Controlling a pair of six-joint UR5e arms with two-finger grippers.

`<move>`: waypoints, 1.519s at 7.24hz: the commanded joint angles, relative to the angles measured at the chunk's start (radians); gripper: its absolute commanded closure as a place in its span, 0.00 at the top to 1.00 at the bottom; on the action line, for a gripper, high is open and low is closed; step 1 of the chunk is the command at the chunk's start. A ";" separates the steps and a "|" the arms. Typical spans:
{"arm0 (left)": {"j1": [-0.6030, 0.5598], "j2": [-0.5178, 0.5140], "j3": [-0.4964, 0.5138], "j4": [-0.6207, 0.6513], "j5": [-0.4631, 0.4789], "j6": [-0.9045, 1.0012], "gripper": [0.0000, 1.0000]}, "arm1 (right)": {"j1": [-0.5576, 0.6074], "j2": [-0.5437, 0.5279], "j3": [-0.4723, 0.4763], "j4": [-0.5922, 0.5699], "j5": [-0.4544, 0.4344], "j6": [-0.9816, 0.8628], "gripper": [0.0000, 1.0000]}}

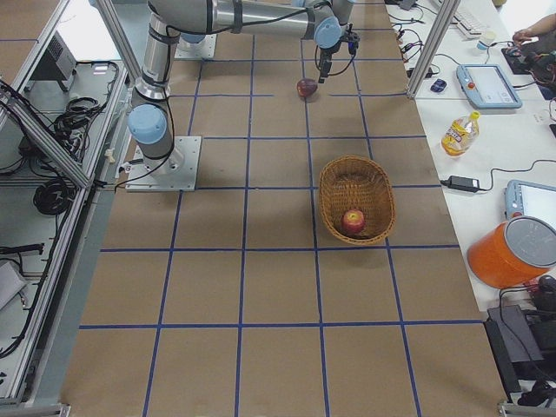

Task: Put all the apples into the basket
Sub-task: 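Move the right gripper to the dark apple while the left moves to the green apple, then grasp the dark apple with the right gripper while the left grasps the green apple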

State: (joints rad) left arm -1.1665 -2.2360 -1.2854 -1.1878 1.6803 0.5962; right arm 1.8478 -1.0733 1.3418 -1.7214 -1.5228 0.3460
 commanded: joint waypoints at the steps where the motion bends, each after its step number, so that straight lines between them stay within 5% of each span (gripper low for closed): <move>1: 0.010 -0.054 0.003 0.051 0.006 0.011 1.00 | 0.073 0.073 0.002 -0.066 0.020 0.044 1.00; 9: 0.067 -0.097 0.003 0.111 0.007 0.076 1.00 | 0.094 0.162 0.083 -0.176 0.018 0.038 1.00; 10: 0.068 -0.097 0.003 0.114 0.007 0.076 1.00 | 0.094 0.167 0.101 -0.235 0.021 0.041 0.70; 11: 0.071 -0.099 0.003 0.114 0.007 0.082 1.00 | 0.087 0.155 0.094 -0.239 0.051 0.044 0.01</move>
State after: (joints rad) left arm -1.1002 -2.3321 -1.2822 -1.0783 1.6876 0.6703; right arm 1.9405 -0.9120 1.4300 -1.9293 -1.4963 0.3864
